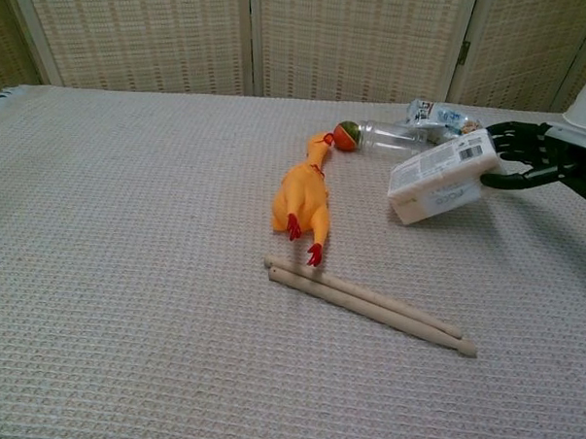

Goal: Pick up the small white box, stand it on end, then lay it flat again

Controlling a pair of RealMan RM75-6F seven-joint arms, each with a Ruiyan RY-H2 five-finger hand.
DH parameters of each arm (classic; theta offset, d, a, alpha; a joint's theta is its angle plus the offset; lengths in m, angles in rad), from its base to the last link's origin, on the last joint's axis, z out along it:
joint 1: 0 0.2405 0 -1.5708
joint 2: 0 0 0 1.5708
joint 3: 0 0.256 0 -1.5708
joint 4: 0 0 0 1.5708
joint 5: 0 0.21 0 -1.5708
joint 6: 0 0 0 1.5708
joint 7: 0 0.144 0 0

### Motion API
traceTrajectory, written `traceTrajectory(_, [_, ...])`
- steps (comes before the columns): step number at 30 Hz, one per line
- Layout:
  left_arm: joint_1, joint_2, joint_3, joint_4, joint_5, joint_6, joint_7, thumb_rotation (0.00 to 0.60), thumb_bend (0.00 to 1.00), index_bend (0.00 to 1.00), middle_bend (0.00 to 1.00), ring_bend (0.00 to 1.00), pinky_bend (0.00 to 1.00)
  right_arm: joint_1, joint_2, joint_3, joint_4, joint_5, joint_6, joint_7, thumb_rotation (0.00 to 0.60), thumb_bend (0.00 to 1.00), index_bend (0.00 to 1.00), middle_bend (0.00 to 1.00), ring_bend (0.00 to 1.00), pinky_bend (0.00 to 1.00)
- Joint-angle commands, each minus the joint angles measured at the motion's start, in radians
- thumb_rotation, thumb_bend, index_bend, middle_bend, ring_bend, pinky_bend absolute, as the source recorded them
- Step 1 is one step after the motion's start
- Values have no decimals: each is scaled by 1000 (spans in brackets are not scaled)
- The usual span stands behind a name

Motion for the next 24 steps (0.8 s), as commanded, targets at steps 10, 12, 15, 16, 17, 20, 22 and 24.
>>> traceTrajectory(10, [-2,-1,1,-1,0,-3,4,600,627,164,0,0,195,5,78,-29,-101,-6,-63,-80,600,429,355,439,216,0])
traceTrajectory(12, [-2,-1,2,-2,0,-4,6,600,627,165,0,0,195,7,87,-34,-108,-9,-67,-108,600,426,316,413,178,0])
traceTrajectory(15, [-3,1,2,-7,-3,-7,9,600,628,164,0,0,195,14,110,-41,-135,-12,-88,-156,600,384,227,334,118,0])
traceTrajectory(16, [-4,2,2,-7,-2,-7,11,600,628,164,0,0,195,17,123,-45,-153,-14,-97,-173,600,346,188,300,90,0])
traceTrajectory(17, [-4,1,3,-7,-1,-8,11,600,627,164,0,0,195,20,132,-47,-166,-15,-103,-188,600,295,149,261,56,0])
traceTrajectory(20, [-5,-1,3,-6,-3,-10,13,600,628,164,0,0,195,28,165,-52,-217,-12,-130,-252,600,186,64,162,1,0])
traceTrajectory(22, [-5,0,4,-6,-3,-9,15,600,628,164,0,0,195,34,193,-51,-262,-5,-152,-296,600,157,27,107,0,0])
traceTrajectory(24, [-4,0,3,-6,-3,-8,16,600,628,164,0,0,195,36,220,-49,-307,4,-167,-330,600,132,4,62,0,0])
